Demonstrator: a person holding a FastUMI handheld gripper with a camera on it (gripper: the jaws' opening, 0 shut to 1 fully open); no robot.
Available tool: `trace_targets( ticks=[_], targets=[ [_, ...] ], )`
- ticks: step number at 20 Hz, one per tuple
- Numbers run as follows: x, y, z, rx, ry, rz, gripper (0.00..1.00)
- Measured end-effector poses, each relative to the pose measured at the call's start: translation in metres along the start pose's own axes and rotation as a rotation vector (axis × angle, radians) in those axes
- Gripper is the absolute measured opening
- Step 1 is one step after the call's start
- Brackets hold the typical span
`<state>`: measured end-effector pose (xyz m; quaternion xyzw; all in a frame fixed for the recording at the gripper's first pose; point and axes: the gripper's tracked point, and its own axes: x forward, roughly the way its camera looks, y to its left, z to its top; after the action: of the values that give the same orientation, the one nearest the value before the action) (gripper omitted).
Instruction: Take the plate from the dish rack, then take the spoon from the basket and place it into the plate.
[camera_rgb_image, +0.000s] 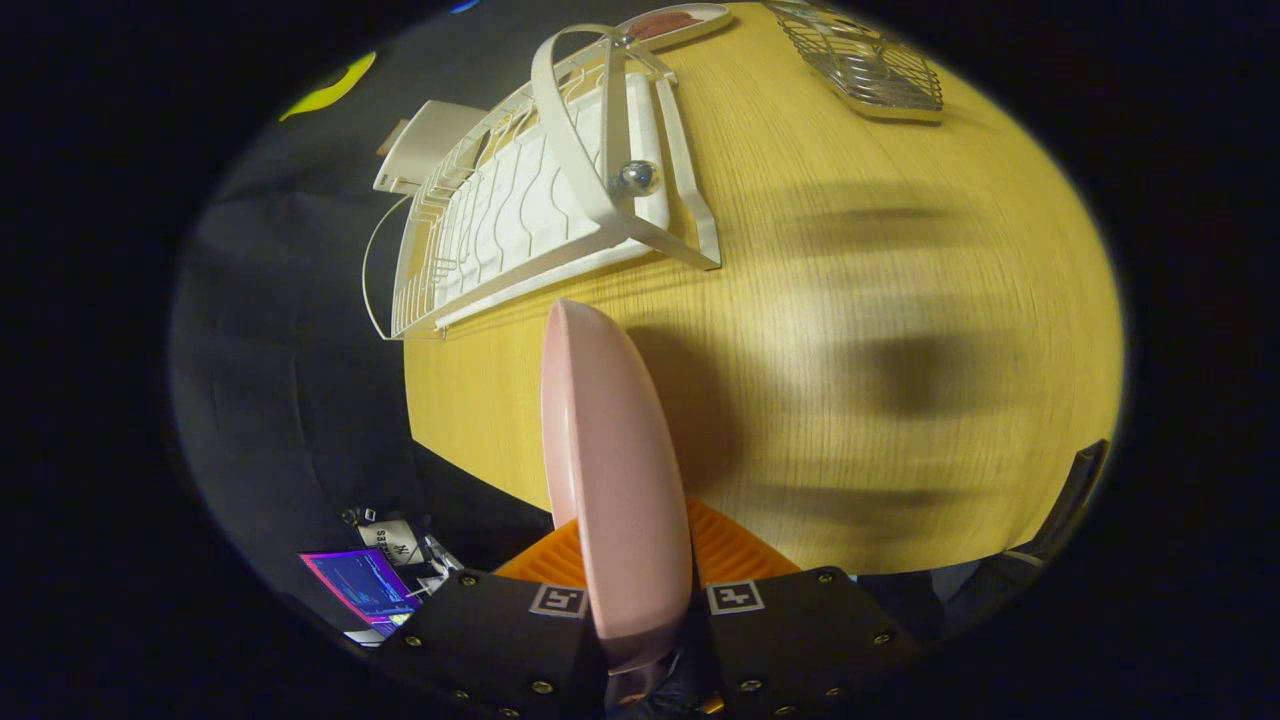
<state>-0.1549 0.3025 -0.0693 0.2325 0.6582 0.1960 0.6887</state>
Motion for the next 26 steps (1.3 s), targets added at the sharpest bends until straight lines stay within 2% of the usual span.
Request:
trace_targets(
  ticks=[10,12,13,14,16,17,22,26],
  targets=[
    [0.026,0.019,0.008,0.065,-0.047,0.102,0.29],
    [0.030,0.001,0.011,0.058,-0.057,0.032,0.33],
    [0.033,-0.007,0.009,0.053,-0.060,0.010,0.40],
    [0.031,-0.012,0.010,0.063,-0.065,0.014,0.47],
    [0.027,-0.015,0.013,0.096,-0.066,0.035,0.47],
    [0.026,-0.019,0.015,0.099,-0.073,0.035,0.55],
    [0.006,-0.036,0.021,0.089,-0.098,0.030,0.55],
    [-0.023,-0.039,0.035,0.036,-0.191,0.037,0.57]
  ],
)
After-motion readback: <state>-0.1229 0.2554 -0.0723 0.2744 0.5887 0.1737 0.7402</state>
